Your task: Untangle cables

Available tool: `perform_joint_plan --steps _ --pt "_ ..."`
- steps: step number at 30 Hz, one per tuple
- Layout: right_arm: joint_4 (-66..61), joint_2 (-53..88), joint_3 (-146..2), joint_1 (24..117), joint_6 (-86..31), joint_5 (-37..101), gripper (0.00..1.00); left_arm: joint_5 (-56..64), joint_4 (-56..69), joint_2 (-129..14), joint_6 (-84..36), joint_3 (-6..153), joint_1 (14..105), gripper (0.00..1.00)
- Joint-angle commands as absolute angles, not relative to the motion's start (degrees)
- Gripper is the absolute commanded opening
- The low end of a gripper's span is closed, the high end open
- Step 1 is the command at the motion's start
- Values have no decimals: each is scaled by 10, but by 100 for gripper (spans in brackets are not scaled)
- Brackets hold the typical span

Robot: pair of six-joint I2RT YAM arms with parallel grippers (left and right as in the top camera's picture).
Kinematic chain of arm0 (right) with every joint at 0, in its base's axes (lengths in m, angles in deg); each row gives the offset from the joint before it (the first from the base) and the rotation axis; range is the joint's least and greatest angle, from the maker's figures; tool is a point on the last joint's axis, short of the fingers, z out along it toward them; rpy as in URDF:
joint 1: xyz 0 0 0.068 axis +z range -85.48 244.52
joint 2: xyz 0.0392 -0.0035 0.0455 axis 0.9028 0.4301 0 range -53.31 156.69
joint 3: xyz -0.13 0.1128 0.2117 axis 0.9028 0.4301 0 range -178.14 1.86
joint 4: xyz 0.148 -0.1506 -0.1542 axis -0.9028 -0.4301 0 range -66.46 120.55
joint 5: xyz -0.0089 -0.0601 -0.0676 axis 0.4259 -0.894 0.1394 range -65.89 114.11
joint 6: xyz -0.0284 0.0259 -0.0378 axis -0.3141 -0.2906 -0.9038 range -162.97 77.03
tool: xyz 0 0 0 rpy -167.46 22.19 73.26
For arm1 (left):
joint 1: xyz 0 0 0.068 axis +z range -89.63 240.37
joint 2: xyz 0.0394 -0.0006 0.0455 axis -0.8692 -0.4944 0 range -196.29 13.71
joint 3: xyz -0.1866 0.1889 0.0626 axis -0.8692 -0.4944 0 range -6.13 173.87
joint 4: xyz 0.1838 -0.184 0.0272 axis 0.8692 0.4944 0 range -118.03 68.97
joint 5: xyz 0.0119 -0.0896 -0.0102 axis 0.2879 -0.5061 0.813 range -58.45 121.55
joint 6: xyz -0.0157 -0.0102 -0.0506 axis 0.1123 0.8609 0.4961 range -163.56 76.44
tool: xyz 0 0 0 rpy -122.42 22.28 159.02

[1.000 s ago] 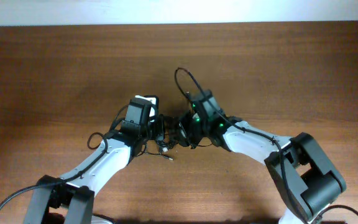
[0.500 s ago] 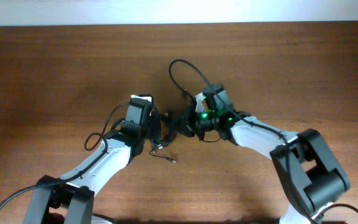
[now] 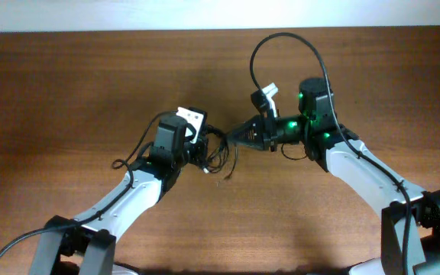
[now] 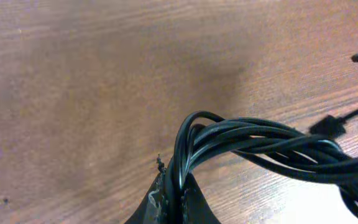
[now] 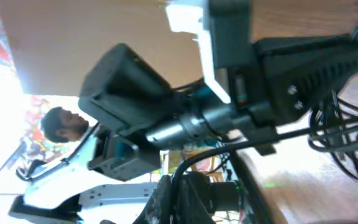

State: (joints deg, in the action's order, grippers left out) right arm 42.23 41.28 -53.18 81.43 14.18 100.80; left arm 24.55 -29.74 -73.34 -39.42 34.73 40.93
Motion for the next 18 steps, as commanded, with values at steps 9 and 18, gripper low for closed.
perform_joint_plan --steps 9,18 --pt "358 389 -543 799 -38 990 44 332 -269 -790 -215 343 413 0" --pt "-16 389 -543 799 -197 699 43 351 -238 -793 -175 343 413 0"
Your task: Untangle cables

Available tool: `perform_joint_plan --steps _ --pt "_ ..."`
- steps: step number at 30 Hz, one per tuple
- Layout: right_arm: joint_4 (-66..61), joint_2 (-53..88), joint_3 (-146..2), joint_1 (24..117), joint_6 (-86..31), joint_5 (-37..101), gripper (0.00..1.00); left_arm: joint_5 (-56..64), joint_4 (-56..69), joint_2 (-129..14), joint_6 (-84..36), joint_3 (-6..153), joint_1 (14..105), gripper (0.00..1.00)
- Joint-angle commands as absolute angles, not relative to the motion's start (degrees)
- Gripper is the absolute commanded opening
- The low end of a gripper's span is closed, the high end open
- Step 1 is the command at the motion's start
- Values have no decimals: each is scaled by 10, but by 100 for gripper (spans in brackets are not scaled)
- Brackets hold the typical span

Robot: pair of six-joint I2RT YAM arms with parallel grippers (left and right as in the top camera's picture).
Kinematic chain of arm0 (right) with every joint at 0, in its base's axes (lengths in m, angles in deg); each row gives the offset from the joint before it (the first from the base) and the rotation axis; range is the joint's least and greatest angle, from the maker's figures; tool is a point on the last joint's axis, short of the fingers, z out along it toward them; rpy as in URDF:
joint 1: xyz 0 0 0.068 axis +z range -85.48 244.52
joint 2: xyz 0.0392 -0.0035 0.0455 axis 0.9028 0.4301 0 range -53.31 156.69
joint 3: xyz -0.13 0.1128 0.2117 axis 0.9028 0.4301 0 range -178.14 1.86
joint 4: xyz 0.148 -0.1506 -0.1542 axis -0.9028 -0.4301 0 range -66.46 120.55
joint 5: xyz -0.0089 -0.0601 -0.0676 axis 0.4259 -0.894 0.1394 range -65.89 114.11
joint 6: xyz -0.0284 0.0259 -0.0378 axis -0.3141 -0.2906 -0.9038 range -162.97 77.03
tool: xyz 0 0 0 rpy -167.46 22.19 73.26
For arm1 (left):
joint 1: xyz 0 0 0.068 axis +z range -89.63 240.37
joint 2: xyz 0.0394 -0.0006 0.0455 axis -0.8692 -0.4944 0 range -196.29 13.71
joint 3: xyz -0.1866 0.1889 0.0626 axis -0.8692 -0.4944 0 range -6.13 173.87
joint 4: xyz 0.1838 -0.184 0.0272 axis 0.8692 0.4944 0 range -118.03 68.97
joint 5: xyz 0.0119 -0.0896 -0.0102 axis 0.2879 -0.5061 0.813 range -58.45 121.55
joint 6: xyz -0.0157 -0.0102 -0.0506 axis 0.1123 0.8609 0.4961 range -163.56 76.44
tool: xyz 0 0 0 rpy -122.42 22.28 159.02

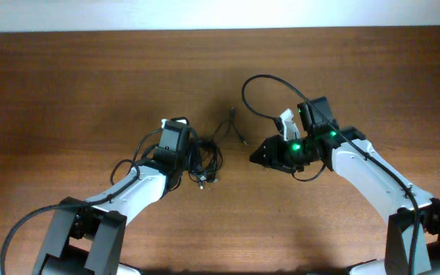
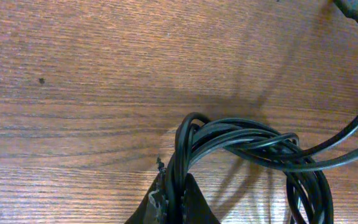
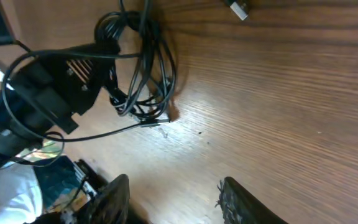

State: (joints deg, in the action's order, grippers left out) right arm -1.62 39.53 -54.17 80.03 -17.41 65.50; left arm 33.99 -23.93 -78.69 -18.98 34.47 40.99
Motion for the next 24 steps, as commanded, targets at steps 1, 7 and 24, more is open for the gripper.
perform_joint_plan --steps 1,7,24 --pt "-21 389 -543 805 -249 717 45 366 -236 -793 -175 343 413 0" --pt "24 390 -531 949 -413 600 68 357 -83 -793 197 343 413 0" --pt "168 421 -531 1032 -515 597 51 174 -52 -793 254 343 414 1"
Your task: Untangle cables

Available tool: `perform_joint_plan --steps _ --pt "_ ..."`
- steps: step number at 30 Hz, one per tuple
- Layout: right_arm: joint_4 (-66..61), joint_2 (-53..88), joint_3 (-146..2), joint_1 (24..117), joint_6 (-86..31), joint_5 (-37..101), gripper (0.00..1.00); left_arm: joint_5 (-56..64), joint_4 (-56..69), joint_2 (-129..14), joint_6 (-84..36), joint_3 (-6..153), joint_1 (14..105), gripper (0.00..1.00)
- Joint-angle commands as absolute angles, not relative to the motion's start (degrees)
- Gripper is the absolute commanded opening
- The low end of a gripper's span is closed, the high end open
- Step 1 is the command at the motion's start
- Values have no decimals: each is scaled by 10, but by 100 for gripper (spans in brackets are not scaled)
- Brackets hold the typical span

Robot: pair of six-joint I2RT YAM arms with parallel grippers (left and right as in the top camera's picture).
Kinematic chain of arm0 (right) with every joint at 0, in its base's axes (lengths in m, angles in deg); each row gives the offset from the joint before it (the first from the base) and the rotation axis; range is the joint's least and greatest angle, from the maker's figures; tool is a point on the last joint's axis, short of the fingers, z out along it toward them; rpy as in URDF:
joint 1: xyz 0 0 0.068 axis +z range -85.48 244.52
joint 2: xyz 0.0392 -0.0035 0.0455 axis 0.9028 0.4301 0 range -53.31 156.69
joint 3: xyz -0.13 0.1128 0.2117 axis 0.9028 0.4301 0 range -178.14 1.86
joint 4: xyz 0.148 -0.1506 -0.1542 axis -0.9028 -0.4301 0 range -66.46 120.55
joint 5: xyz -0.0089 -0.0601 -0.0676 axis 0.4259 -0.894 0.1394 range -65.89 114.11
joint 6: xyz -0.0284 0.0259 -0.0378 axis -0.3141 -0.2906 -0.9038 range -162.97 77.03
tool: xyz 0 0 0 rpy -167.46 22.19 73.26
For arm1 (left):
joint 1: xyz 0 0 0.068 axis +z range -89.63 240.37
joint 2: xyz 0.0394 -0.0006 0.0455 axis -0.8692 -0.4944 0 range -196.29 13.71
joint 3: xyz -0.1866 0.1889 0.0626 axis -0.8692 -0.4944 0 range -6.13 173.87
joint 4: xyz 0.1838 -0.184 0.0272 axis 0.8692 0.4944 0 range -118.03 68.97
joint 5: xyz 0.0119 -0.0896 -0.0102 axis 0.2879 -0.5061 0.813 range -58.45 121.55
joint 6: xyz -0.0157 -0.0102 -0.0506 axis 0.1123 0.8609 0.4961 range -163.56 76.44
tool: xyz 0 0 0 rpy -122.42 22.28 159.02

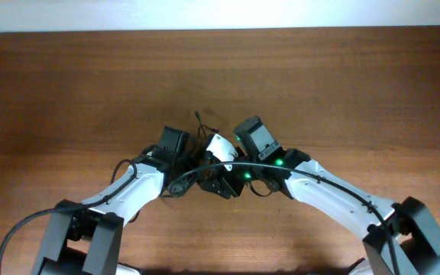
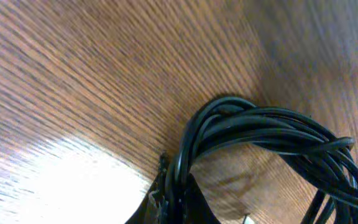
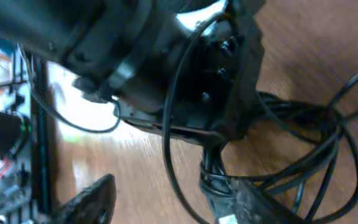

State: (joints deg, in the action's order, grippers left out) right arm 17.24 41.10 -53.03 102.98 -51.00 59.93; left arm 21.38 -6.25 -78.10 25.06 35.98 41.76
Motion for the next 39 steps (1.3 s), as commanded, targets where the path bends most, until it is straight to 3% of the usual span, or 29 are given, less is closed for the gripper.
perform_joint_plan --steps 1,3,4,7,10,12,15,19,22,29,33,36,39 --pt "161 421 -531 1032 -515 597 36 174 -52 -793 254 343 414 1" --pt "160 420 -531 1032 -515 597 9 176 -53 -793 254 343 414 2" --pt "160 416 -536 1027 -495 610 4 194 -55 -793 239 343 414 0" --pt "158 327 -567 943 -411 741 4 346 -59 -793 87 343 414 0" --pt "154 284 -567 899 -384 727 4 325 -151 -793 -124 343 414 0" --pt "154 291 -567 896 -332 715 4 248 -184 -793 -179 343 414 0" --pt "169 310 -567 896 -178 599 4 113 -246 -793 -180 343 414 0" --pt "210 353 -567 896 -105 589 4 54 -250 -793 -175 343 414 0" --pt "215 377 -567 896 -108 579 4 39 -250 -793 -146 343 414 0" --pt "148 410 -565 949 -238 499 4 -6 -268 -793 -79 343 419 0" --pt "84 410 -565 949 -248 459 4 -29 -268 -793 -41 343 502 0" --pt "82 410 -565 962 -263 462 7 -92 -332 -793 127 343 519 0" --pt "88 409 -565 979 -263 461 8 -110 -360 -793 113 343 489 0"
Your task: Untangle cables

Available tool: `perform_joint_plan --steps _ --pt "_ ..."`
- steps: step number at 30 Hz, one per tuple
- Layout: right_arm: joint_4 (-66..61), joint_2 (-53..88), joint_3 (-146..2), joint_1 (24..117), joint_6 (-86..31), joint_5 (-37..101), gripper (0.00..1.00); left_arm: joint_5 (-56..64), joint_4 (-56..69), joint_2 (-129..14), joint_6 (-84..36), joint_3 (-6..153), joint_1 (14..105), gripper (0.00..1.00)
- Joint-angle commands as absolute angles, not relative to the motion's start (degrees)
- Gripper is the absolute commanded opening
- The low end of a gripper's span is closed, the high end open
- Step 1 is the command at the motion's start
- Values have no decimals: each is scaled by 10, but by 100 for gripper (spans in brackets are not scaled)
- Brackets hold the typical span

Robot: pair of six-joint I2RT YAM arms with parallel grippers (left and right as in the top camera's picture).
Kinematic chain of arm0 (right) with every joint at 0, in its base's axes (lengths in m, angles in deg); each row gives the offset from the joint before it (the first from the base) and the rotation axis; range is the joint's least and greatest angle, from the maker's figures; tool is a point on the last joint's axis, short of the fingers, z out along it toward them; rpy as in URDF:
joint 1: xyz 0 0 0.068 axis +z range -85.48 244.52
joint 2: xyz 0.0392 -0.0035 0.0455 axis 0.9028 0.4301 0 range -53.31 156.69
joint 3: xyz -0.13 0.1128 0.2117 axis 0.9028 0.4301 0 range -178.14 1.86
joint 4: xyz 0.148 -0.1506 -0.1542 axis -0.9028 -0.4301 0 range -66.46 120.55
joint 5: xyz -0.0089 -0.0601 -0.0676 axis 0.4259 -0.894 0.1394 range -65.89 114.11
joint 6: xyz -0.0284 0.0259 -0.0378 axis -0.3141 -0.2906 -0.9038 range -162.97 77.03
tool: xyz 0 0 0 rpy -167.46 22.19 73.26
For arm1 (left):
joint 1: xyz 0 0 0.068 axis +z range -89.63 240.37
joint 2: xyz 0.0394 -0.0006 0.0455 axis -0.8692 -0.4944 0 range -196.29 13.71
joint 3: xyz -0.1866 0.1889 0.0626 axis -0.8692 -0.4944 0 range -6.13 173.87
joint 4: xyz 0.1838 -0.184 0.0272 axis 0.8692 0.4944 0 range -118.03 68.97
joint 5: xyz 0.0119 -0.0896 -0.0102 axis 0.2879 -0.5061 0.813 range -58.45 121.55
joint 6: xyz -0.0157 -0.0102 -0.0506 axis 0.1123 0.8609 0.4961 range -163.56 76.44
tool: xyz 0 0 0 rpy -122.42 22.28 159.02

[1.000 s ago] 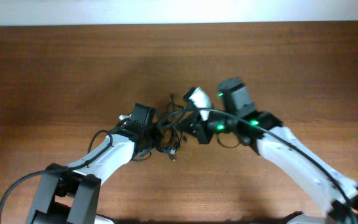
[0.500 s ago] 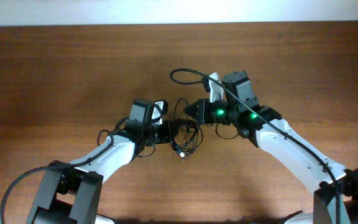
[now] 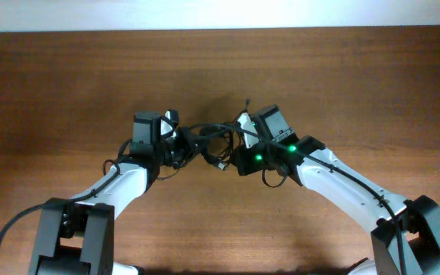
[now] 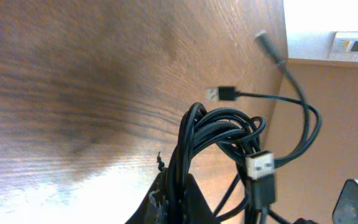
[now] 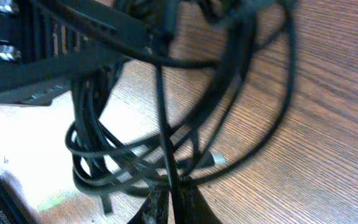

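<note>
A tangled bundle of thin black cables (image 3: 205, 140) hangs between the two grippers at mid-table. My left gripper (image 3: 177, 149) is shut on the thick part of the bundle (image 4: 194, 134), fingers together at the bottom edge (image 4: 178, 200). From the bundle dangle a silver USB plug (image 4: 261, 165), a second USB plug (image 4: 220, 94) and a thin barrel tip (image 4: 263, 38). My right gripper (image 3: 232, 157) is shut on a single black strand (image 5: 163, 124) that runs up into the loops (image 5: 104, 155); its fingertips (image 5: 173, 198) sit just over the wood.
The brown wooden table (image 3: 67, 76) spreads out on all sides. A loose cable end (image 3: 247, 102) pokes toward the far side, and a plug (image 3: 220, 164) hangs near the table between the arms. The left gripper's black body (image 5: 36, 56) fills the right wrist view's upper left.
My right gripper was open, pressed close to the left gripper and the bundle; now it is shut on one strand. The left gripper sits further left, and the bundle is spread between them.
First both grippers met at the bundle, the right one seemingly shut on a strand. Then the right gripper stood open off to the right while the left held the bundle on the table. Then it was back at the bundle, open. Now it grips a strand.
</note>
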State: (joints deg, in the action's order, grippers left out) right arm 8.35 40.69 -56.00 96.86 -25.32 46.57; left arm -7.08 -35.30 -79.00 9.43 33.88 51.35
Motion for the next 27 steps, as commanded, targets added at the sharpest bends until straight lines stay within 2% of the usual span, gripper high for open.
perform_joint_plan --steps 1,2,5,9,17,20,21,23,25,27 --pt "86 408 -566 979 -263 462 7 -98 -359 -793 77 343 470 0" --pt "81 401 -566 979 -263 468 6 -50 -339 -793 30 343 444 0" --pt "41 350 -566 979 -263 478 6 140 -264 -793 -4 343 416 0" --pt "-8 320 -566 979 -263 478 6 203 -264 -793 -76 343 412 0" --pt "50 325 -566 979 -263 440 8 114 -274 -793 -133 343 386 0" --pt "46 352 -566 979 -262 438 7 -20 -317 -792 -135 343 388 0" --pt "33 352 -566 979 -263 438 7 -16 -318 -792 -135 343 388 0" --pt "-8 339 -567 972 -263 439 25 23 -318 -792 -135 343 388 0" --pt "-65 302 -574 958 -282 440 34 46 -318 -792 -135 343 388 0" --pt "-113 242 -581 953 -282 450 38 66 -314 -792 -135 343 388 0"
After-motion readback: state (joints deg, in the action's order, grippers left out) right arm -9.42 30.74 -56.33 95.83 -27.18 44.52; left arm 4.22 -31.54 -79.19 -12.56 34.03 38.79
